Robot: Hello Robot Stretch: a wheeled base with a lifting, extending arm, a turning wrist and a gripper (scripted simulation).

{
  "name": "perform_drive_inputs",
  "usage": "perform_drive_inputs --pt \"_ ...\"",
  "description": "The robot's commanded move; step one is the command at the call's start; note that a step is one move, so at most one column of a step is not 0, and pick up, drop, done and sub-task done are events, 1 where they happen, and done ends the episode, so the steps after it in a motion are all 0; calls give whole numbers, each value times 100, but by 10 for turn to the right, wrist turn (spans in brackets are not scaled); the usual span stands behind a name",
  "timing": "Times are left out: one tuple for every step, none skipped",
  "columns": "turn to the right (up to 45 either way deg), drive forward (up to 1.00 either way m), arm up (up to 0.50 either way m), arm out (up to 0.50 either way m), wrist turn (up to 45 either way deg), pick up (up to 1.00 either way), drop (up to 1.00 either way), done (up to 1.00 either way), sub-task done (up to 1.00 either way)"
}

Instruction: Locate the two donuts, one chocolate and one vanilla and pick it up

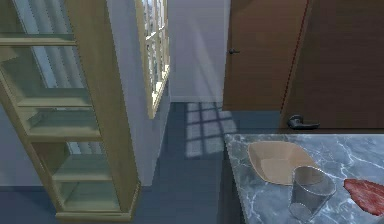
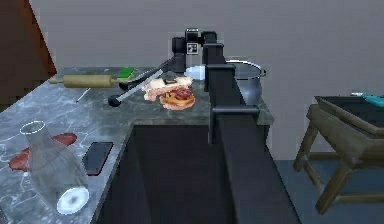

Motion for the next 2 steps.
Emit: perform_drive_inputs --pt "0 0 0 0 450 0 0 0 0" --pt "0 0 0 0 300 0 0 0 0"
